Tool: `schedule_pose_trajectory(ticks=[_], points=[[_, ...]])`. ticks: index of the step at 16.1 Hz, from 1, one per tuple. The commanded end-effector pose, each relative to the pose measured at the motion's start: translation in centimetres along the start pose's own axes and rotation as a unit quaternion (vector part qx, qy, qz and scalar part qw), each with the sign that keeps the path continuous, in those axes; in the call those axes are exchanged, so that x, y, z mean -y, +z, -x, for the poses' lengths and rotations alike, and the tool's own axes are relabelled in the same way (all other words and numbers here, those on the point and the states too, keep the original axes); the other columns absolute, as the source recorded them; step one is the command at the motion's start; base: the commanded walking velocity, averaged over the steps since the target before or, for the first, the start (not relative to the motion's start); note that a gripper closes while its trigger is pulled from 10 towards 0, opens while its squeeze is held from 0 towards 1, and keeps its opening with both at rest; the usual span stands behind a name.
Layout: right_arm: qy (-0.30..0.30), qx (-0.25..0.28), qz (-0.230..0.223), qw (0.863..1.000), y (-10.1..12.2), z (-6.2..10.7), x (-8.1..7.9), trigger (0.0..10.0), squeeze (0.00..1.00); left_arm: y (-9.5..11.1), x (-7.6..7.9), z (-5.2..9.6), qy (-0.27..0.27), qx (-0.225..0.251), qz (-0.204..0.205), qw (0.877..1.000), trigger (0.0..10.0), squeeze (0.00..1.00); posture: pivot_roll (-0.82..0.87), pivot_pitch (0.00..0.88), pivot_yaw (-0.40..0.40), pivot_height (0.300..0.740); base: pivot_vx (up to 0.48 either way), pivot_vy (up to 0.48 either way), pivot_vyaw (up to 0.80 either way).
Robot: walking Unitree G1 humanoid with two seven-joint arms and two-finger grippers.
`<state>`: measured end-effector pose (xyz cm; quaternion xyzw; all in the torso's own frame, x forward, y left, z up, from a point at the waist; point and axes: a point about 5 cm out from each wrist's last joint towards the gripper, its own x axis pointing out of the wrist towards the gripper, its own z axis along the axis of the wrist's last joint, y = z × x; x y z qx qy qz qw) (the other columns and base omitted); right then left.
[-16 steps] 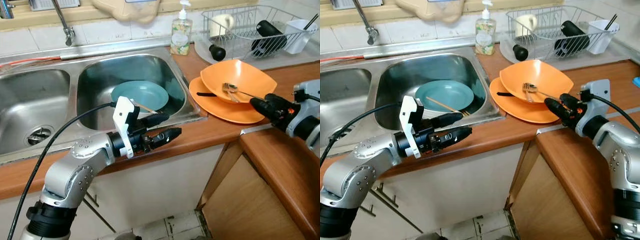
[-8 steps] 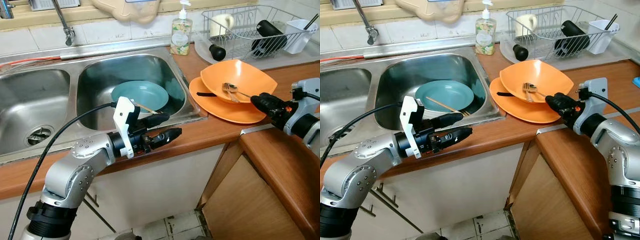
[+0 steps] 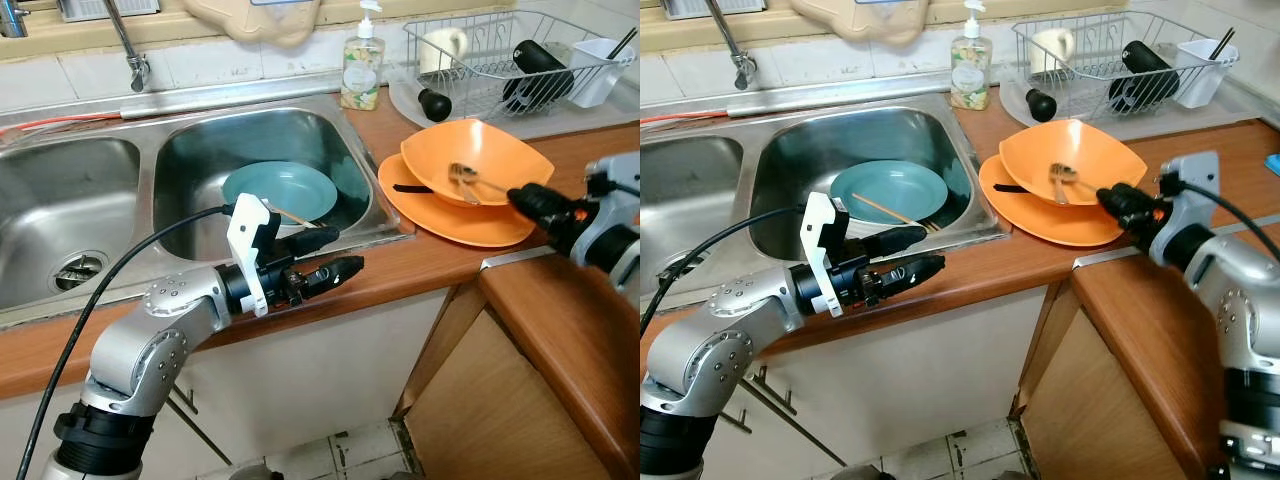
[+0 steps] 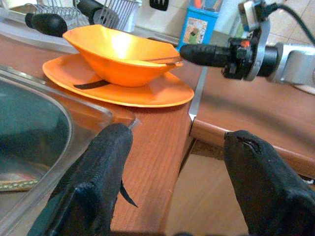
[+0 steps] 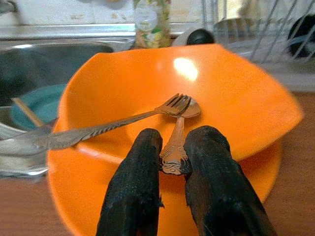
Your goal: Kitchen organization
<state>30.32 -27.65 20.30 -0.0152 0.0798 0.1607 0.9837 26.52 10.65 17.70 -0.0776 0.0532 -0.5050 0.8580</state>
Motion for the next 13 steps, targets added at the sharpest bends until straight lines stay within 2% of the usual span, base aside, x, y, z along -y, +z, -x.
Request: schedule_pose_trajectory(ticks=[1,4,5,6,8,11,12,13], points=[[-0.012,0.023,0.032,0.999,1.7,0.2,0.2,0.0,0.0,0.6,0.0,0.0,0.004,0.0,-0.018,1.0,10.0,0.0,-0.11,0.0,0.057,0.74,0.0,0.0,0.0],[-0.025,0.019,0.083,0.996,2.9,0.5,0.3,0.0,0.0,0.8,-0.1,-0.1,0.008,-0.006,-0.033,0.999,10.0,0.0,-0.11,0.0,0.061,0.74,0.0,0.0,0.0],[-0.016,-0.001,0.149,0.989,3.4,0.6,-0.2,0.0,0.0,0.8,-0.3,-0.3,0.014,-0.018,-0.053,0.998,10.0,0.0,-0.11,0.0,0.061,0.74,0.0,0.0,0.0],[-0.012,-0.007,0.167,0.986,3.4,0.6,-0.4,0.0,0.0,0.8,-0.3,-0.3,0.015,-0.022,-0.056,0.998,10.0,0.0,-0.11,0.0,0.061,0.74,0.0,0.0,0.0],[0.015,-0.043,0.243,0.969,3.0,0.6,-1.2,0.0,0.0,0.9,-0.5,-0.6,0.017,-0.032,-0.077,0.996,10.0,0.0,-0.12,0.0,0.062,0.74,0.0,0.0,0.0],[0.006,-0.031,0.257,0.966,3.7,0.5,-1.2,0.0,0.0,1.2,-0.8,-0.9,0.025,-0.045,-0.111,0.992,10.0,0.0,-0.11,0.0,0.061,0.74,0.0,0.0,0.0],[0.005,-0.022,0.27,0.962,4.3,0.5,-1.3,0.0,0.0,1.3,-0.9,-0.9,0.029,-0.056,-0.141,0.988,10.0,0.0,-0.11,0.0,0.061,0.74,0.0,0.0,0.0],[0.003,-0.012,0.263,0.965,4.6,0.5,-1.4,0.0,0.0,1.4,-1.1,-1.1,0.038,-0.056,-0.154,0.986,10.0,0.0,-0.11,0.0,0.061,0.74,0.0,0.0,0.0]])
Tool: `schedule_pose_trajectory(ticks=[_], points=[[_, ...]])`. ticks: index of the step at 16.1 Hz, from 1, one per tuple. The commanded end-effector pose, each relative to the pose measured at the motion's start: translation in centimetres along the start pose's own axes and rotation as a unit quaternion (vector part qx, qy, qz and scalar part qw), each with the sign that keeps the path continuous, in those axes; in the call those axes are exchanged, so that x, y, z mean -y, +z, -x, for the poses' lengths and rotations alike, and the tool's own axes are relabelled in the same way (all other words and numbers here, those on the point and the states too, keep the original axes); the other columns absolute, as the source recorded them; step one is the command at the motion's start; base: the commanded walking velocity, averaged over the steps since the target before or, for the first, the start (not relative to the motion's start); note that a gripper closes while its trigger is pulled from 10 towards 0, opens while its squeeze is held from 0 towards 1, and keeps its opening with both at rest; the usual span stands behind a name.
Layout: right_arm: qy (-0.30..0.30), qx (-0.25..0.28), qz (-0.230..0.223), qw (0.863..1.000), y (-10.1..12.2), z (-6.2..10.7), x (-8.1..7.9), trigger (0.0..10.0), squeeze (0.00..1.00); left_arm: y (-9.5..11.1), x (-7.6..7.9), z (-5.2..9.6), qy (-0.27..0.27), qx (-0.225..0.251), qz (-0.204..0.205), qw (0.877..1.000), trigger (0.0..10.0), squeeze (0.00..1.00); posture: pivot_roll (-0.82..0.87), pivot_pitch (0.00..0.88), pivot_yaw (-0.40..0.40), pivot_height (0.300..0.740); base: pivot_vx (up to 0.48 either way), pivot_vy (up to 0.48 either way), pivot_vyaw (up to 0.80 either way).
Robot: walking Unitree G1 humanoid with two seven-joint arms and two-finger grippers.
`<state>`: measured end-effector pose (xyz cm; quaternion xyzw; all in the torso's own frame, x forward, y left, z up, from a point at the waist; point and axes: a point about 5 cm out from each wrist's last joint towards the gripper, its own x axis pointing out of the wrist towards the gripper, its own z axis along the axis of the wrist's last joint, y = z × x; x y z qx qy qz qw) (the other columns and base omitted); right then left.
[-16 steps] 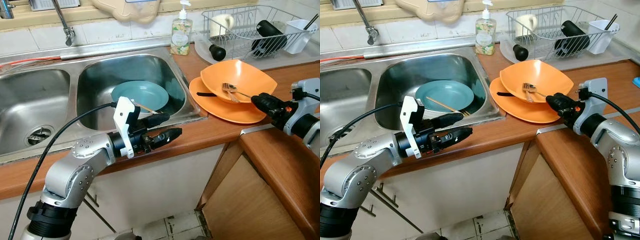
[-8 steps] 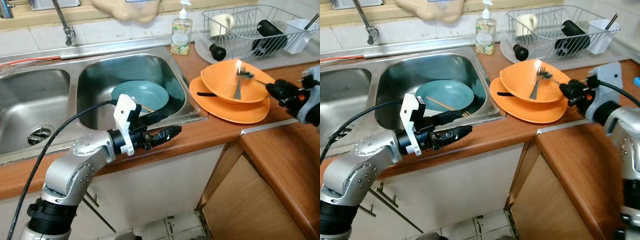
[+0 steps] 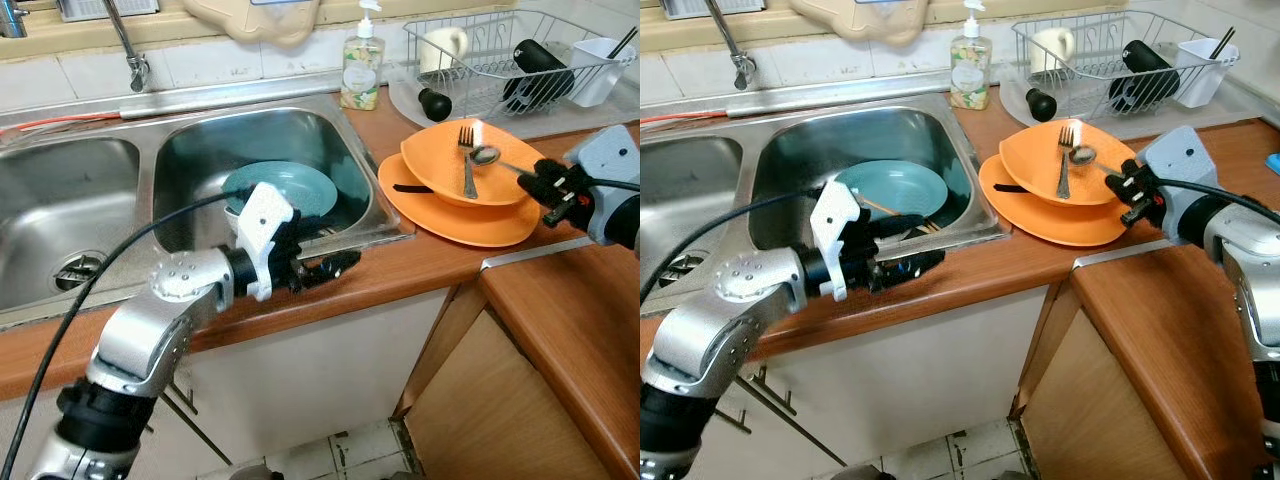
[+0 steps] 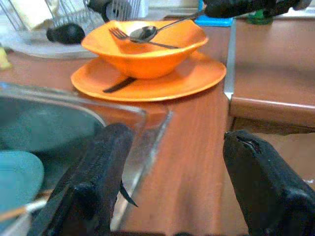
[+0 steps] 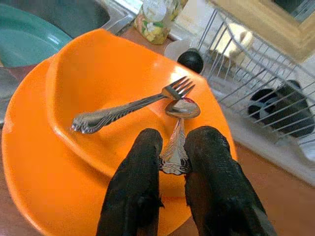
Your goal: Kitchen organization
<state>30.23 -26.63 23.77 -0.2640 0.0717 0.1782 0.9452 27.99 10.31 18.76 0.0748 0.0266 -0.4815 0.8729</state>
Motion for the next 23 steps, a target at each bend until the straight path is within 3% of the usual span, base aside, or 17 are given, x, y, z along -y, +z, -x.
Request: schedule_pose_trajectory(ticks=[1,3,6,10,13,15,16,17,18,19,23], points=[[-0.007,0.028,0.02,0.999,1.7,0.3,0.3,0.0,0.0,0.4,-0.5,-0.4,0.016,-0.006,-0.035,0.999,10.0,0.0,-0.11,0.0,0.06,0.74,0.0,0.0,0.0],[-0.009,0.034,0.03,0.999,2.4,0.5,0.5,0.0,0.0,1.1,-0.8,-0.9,0.027,0.009,-0.072,0.997,10.0,0.0,-0.11,0.0,0.059,0.74,0.0,0.0,0.0],[-0.003,0.035,0.041,0.999,2.9,1.0,0.6,0.0,0.0,1.6,-1.0,-1.3,0.028,0.019,-0.089,0.995,10.0,0.0,-0.11,0.0,0.062,0.74,0.0,0.0,0.0],[0.011,0.078,0.002,0.997,4.2,1.3,0.6,0.0,0.0,2.6,-1.1,-1.9,0.03,0.055,-0.114,0.992,10.0,0.0,-0.11,0.0,0.062,0.74,0.0,0.0,0.0],[0.1,0.123,-0.022,0.987,6.0,1.3,-1.9,0.0,0.0,3.4,-1.1,-2.6,0.032,0.072,-0.177,0.981,10.0,0.0,-0.11,0.0,0.061,0.74,0.0,0.0,0.0],[0.154,0.131,-0.024,0.979,6.6,0.9,-4.1,0.0,0.0,3.9,-1.4,-3.3,0.041,0.075,-0.238,0.968,10.0,0.0,-0.1,0.0,0.056,0.74,0.0,0.0,0.0],[0.173,0.138,-0.029,0.975,6.9,0.5,-5.1,0.0,0.0,4.0,-1.7,-3.6,0.045,0.07,-0.263,0.961,9.3,0.0,-0.1,0.0,0.056,0.74,0.0,0.0,0.0],[0.187,0.144,-0.032,0.971,7.2,0.3,-5.8,0.0,0.0,4.0,-1.9,-3.7,0.048,0.063,-0.279,0.957,4.5,0.0,-0.1,0.0,0.056,0.74,0.0,0.0,0.0],[0.196,0.149,-0.036,0.969,7.5,0.1,-6.3,0.0,0.0,3.9,-2.2,-3.9,0.051,0.056,-0.294,0.953,3.1,0.0,-0.1,0.0,0.057,0.74,0.0,0.0,0.0],[0.205,0.153,-0.038,0.966,7.7,-0.1,-6.8,0.0,0.0,3.8,-2.6,-4.0,0.061,0.045,-0.315,0.946,0.0,0.0,-0.1,0.0,0.057,0.74,0.0,0.0,0.0],[0.231,0.164,-0.052,0.957,8.6,-0.5,-8.3,0.0,0.0,3.7,-3.9,-4.6,0.092,0.039,-0.371,0.923,0.0,0.0,-0.09,0.0,0.056,0.74,0.0,0.0,0.0]])
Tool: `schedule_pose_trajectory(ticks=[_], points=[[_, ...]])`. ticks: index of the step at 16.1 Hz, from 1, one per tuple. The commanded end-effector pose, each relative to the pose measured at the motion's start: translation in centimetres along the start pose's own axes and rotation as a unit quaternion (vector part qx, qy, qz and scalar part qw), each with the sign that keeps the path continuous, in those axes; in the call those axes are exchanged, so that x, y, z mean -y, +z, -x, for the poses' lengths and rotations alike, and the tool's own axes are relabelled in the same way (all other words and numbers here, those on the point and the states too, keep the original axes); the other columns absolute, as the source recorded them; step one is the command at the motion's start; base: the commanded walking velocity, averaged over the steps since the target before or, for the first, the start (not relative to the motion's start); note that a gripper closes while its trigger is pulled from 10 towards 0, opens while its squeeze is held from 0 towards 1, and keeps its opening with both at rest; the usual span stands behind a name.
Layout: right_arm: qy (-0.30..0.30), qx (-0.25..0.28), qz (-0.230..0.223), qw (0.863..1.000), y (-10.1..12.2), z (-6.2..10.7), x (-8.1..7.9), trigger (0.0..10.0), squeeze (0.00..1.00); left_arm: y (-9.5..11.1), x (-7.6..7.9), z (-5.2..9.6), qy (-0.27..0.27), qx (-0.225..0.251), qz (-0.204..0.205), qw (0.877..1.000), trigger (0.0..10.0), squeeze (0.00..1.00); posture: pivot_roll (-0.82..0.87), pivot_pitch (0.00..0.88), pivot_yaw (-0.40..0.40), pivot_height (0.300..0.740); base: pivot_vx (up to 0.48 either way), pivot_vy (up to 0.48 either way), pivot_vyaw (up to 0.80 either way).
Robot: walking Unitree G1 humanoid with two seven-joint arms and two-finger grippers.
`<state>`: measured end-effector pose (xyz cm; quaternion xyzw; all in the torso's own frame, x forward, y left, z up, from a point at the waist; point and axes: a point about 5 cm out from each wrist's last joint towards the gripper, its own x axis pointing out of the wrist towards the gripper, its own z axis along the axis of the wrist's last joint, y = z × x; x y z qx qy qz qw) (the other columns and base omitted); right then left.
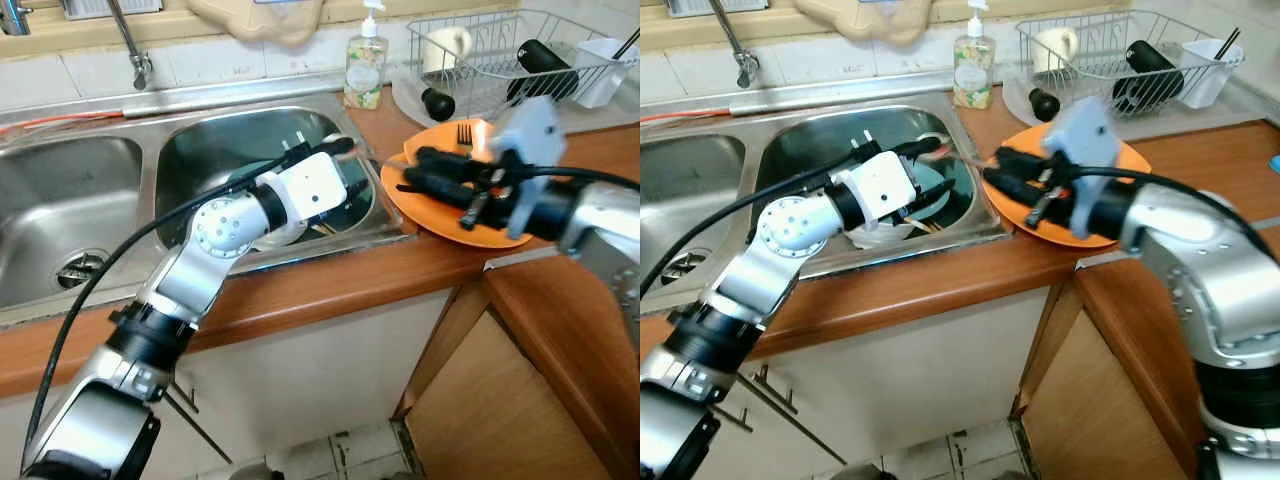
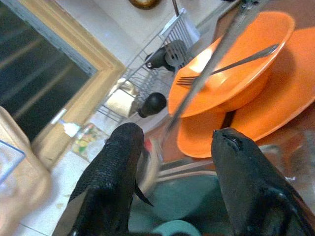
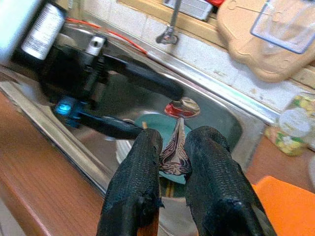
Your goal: Kitchen organization
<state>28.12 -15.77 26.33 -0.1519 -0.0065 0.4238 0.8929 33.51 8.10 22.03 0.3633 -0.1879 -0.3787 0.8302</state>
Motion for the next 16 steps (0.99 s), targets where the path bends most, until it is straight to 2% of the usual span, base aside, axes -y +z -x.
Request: schedule_pose_trajectory(ticks=[1,3,6,16], points=[[0.006,0.008,0.009,1.0,0.8,-0.2,-0.2,0.0,0.0,0.1,-0.1,-0.2,0.0,0.001,-0.021,1.0,0.0,0.0,-0.09,0.0,0.056,0.74,0.0,0.0,0.0],[0.018,0.012,0.003,1.0,0.9,-0.7,-0.7,0.0,0.0,-0.2,-0.7,-0.6,0.033,-0.007,-0.044,0.998,0.0,0.0,-0.09,0.0,0.055,0.74,0.0,0.0,0.0],[0.016,0.015,-0.002,1.0,1.0,-1.1,-0.8,0.0,0.0,-0.5,-0.3,-0.7,0.014,-0.002,-0.061,0.998,0.0,0.0,-0.09,0.0,0.058,0.74,0.0,0.0,0.0],[0.019,0.02,-0.007,1.0,1.4,-1.7,-1.0,0.0,0.0,-0.7,0.0,-1.2,0.014,0.012,-0.083,0.996,0.0,0.0,-0.1,0.0,0.06,0.74,0.0,0.0,0.0]])
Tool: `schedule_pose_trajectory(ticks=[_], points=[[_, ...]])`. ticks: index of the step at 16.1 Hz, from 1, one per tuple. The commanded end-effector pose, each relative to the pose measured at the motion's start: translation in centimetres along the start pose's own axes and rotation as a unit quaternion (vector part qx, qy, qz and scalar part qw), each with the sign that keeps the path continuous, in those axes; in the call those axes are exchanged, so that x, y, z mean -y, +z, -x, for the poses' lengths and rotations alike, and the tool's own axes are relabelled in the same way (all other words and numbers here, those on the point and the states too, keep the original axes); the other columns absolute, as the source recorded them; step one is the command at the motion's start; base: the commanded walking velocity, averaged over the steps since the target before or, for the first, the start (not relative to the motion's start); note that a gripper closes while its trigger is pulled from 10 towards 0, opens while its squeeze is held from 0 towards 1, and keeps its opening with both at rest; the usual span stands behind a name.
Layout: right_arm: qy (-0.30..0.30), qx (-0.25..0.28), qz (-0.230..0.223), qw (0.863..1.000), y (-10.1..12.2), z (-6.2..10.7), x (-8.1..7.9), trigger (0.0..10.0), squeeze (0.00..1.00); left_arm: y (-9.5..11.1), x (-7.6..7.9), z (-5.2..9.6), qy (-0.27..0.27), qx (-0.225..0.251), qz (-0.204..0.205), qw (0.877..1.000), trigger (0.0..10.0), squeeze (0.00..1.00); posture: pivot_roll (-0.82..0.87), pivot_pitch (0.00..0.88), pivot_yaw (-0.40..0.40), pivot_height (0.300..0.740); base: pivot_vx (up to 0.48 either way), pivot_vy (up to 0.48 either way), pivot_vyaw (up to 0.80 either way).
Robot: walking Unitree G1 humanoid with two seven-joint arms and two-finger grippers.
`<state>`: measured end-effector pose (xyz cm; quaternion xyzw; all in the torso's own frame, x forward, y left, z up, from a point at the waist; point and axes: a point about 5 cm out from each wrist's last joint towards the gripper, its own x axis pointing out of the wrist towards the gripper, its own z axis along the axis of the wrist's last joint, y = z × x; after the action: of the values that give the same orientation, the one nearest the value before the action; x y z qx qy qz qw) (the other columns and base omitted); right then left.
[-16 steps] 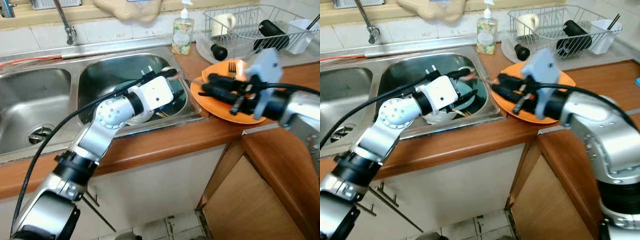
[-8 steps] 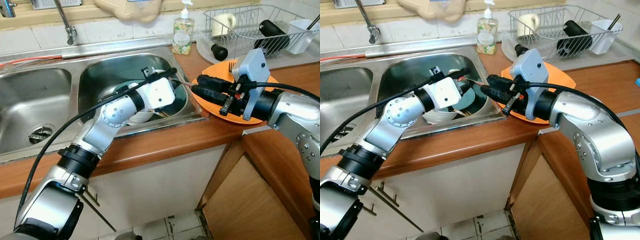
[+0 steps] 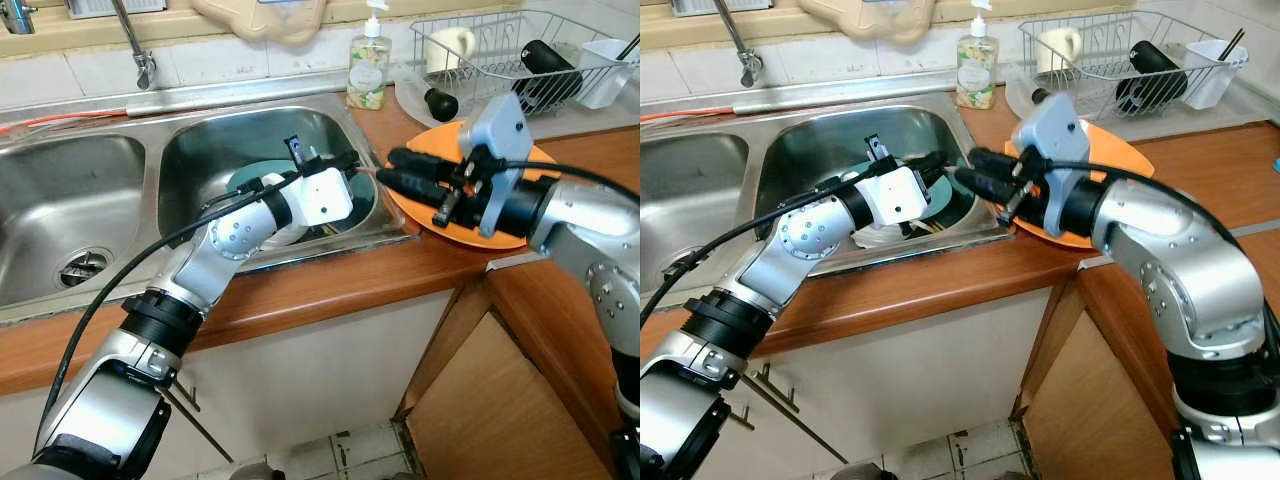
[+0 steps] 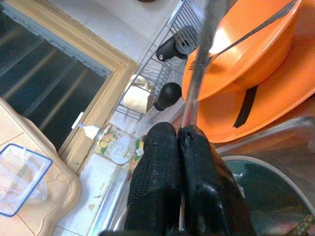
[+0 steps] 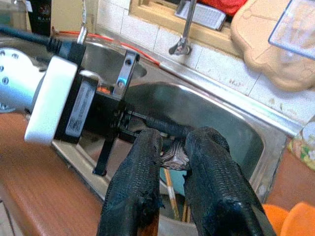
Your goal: Kitchen organization
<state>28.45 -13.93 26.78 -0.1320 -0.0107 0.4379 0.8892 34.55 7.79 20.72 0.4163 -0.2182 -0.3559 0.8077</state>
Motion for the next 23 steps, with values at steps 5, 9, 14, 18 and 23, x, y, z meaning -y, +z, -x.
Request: schedule_pose_trajectory(ticks=[5,9,14,18,23], points=[[-0.013,0.009,0.013,1.0,0.6,-0.4,0.1,10.0,1.0,0.3,-0.6,-0.2,-0.006,0.014,-0.026,1.0,0.0,0.0,-0.1,0.0,0.059,0.74,0.0,0.0,0.0],[-0.051,-0.003,0.031,0.998,0.3,-0.3,0.7,10.0,0.0,-2.9,-2.1,0.9,0.01,-0.092,-0.033,0.995,0.0,0.0,-0.1,0.0,0.059,0.74,0.0,0.0,0.0],[-0.026,-0.039,0.021,0.999,-1.4,-0.4,-1.2,10.0,0.0,-7.9,-3.1,2.5,-0.018,-0.245,-0.008,0.969,0.0,0.0,-0.11,0.0,0.064,0.74,0.0,0.0,0.0],[-0.035,-0.068,0.012,0.997,-2.6,-1.0,-2.1,10.0,0.0,-10.1,-1.1,2.9,-0.078,-0.336,0.077,0.935,10.0,0.0,-0.12,0.0,0.071,0.74,0.0,0.0,0.0],[-0.104,-0.068,-0.034,0.992,-2.8,-0.7,-0.9,10.0,0.99,-10.2,-0.4,2.7,-0.085,-0.341,0.098,0.931,10.0,1.0,-0.12,0.0,0.074,0.74,0.0,0.0,0.0]])
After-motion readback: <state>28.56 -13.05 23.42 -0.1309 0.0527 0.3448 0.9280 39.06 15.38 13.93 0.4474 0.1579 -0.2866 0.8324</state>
